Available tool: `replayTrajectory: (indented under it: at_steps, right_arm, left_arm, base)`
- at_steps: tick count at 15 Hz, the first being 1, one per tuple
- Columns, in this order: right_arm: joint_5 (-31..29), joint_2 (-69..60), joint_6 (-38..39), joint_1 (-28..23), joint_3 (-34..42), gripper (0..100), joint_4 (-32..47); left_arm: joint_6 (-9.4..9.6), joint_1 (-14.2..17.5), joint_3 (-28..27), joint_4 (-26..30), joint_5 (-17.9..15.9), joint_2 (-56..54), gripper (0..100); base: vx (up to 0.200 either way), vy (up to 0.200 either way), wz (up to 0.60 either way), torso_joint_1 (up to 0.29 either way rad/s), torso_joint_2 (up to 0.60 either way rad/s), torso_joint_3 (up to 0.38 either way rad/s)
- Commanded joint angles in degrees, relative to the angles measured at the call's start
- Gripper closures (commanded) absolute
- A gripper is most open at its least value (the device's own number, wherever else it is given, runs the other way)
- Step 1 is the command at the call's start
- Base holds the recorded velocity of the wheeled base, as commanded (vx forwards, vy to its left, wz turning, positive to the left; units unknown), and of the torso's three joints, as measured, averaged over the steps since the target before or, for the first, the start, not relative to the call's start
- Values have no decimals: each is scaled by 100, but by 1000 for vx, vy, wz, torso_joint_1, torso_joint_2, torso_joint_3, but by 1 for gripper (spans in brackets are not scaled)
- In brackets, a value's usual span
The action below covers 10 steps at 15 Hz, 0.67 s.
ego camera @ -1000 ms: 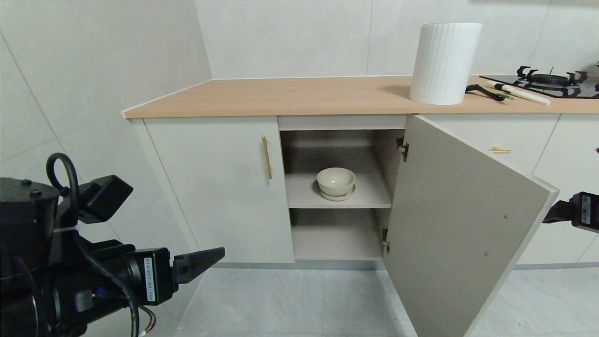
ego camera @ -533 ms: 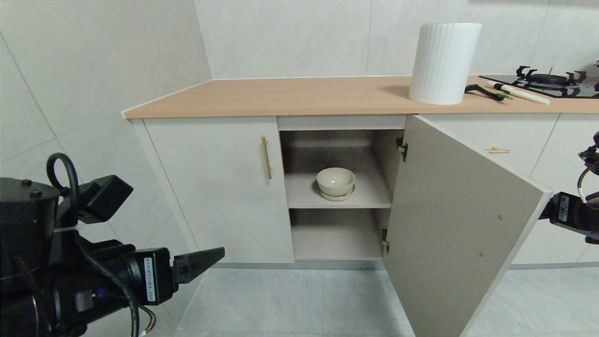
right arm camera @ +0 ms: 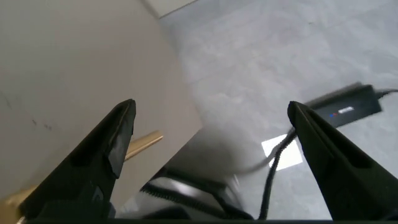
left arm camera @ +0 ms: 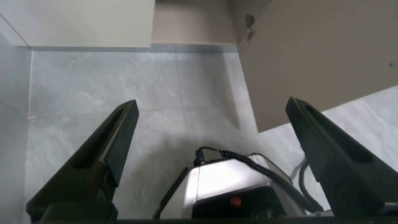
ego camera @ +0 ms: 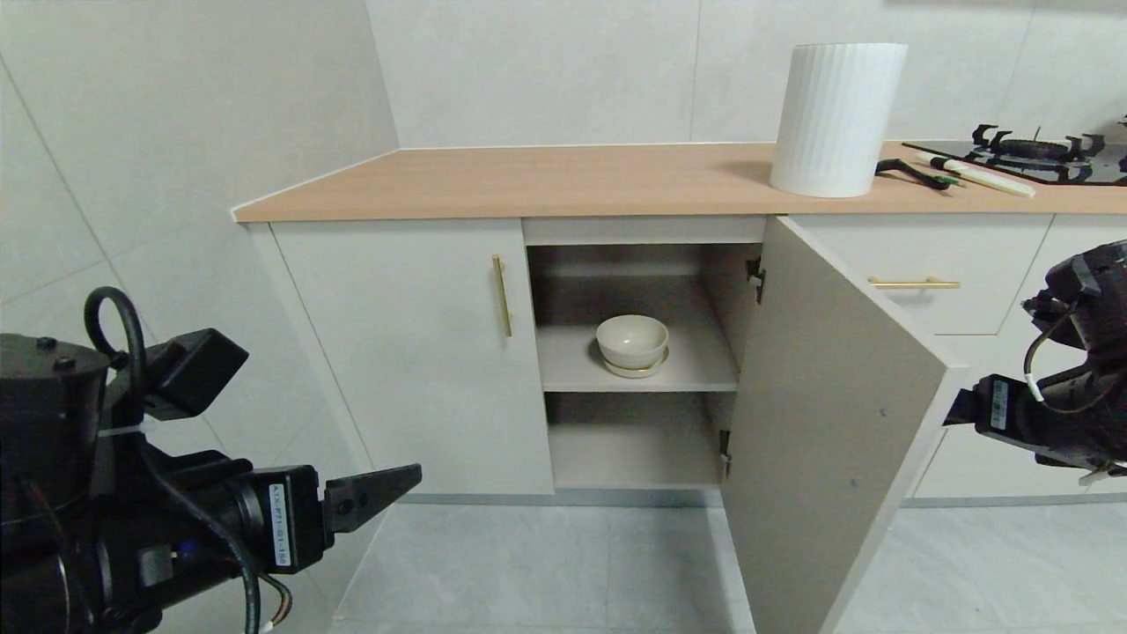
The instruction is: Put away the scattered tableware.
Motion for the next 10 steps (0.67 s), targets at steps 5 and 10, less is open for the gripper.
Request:
replayTrajectory:
  at_steps: [5, 10]
  right_arm:
    - [29, 580, -45, 1270, -32, 0, -700]
    - [29, 1696, -98, 2097, -919, 0, -955]
  left_arm:
    - [5, -1, -17, -13, 19, -3, 0]
    - [155, 8, -105, 5, 63, -302, 0]
  base:
    - [0, 0, 0, 0, 0, 0]
    - [0, 0, 0, 0, 0, 0]
